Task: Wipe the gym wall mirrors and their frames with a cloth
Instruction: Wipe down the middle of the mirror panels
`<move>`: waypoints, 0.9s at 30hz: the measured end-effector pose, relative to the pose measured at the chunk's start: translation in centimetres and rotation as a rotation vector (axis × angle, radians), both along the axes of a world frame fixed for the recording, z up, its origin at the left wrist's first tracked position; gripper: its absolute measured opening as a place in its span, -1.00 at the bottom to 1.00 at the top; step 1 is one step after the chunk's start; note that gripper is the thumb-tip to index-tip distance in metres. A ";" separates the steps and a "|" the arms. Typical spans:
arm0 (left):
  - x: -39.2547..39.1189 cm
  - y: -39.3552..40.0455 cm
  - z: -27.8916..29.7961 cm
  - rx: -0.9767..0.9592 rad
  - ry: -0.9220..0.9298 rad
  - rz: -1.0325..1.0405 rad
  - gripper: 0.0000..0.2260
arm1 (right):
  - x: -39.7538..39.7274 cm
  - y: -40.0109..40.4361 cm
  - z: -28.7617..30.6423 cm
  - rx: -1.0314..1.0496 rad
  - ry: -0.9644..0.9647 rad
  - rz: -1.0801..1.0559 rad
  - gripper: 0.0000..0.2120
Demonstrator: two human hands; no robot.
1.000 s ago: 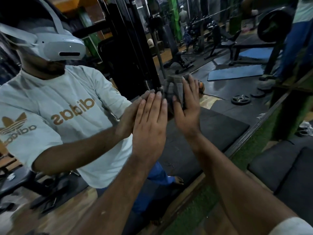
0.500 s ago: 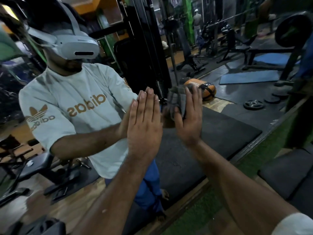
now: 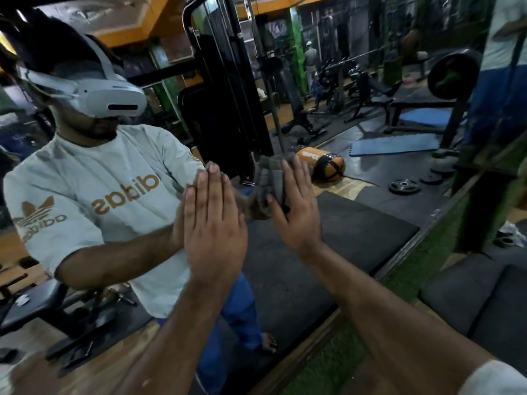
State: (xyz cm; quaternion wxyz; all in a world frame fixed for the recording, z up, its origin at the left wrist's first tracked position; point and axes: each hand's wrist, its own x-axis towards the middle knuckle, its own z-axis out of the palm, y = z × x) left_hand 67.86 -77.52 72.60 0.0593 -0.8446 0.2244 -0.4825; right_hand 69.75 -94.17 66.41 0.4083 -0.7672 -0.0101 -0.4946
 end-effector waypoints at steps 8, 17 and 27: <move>-0.7 5.2 0.8 0.015 -0.010 -0.134 -0.40 | -2.0 7.1 5.6 0.375 0.037 0.167 -0.37; -1.8 10.1 0.5 -0.034 -0.021 -0.028 -0.36 | -0.7 11.2 1.0 0.519 0.016 -0.063 -0.37; -2.0 14.9 -0.2 -0.047 -0.049 -0.048 -0.32 | -1.4 16.2 1.4 0.061 -0.111 -0.041 -0.45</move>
